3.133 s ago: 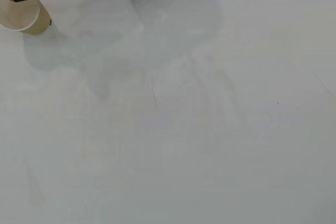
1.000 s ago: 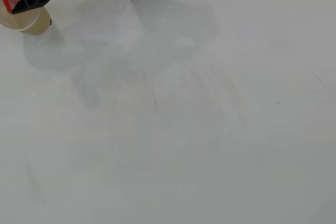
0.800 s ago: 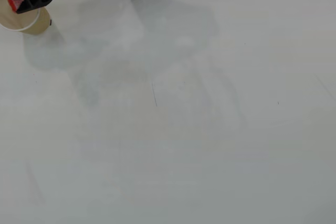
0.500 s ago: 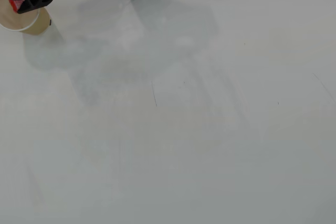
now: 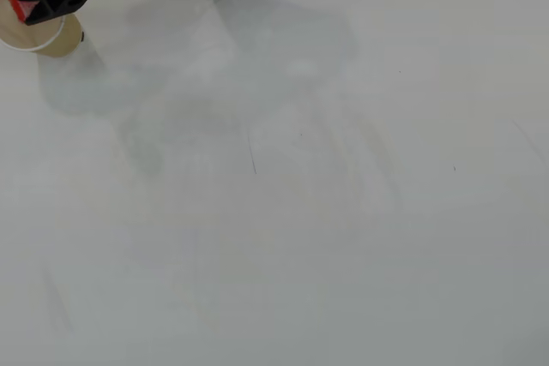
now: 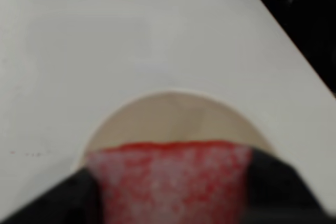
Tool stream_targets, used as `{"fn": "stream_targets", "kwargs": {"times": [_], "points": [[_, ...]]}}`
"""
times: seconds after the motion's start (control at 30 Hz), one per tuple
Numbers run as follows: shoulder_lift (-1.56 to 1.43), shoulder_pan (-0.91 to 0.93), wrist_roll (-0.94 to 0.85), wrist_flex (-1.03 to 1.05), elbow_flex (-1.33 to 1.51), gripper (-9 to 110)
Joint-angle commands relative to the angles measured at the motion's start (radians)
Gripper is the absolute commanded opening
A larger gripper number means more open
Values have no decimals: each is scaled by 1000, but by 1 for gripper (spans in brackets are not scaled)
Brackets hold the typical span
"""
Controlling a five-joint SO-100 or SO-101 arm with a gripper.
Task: Pick up the cube and drop it in the cup.
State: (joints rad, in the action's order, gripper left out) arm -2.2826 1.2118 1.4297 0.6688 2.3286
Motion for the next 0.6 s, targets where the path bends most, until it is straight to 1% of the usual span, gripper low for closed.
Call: {"fn": "stream_targets", "kwargs": {"times": [0.0,0.23,0.57], "points": [[-15,-3,9,-40,-118,21],[-18,-9,3,-60,-117,32],[-35,-12,0,-72,-98,37]]}}
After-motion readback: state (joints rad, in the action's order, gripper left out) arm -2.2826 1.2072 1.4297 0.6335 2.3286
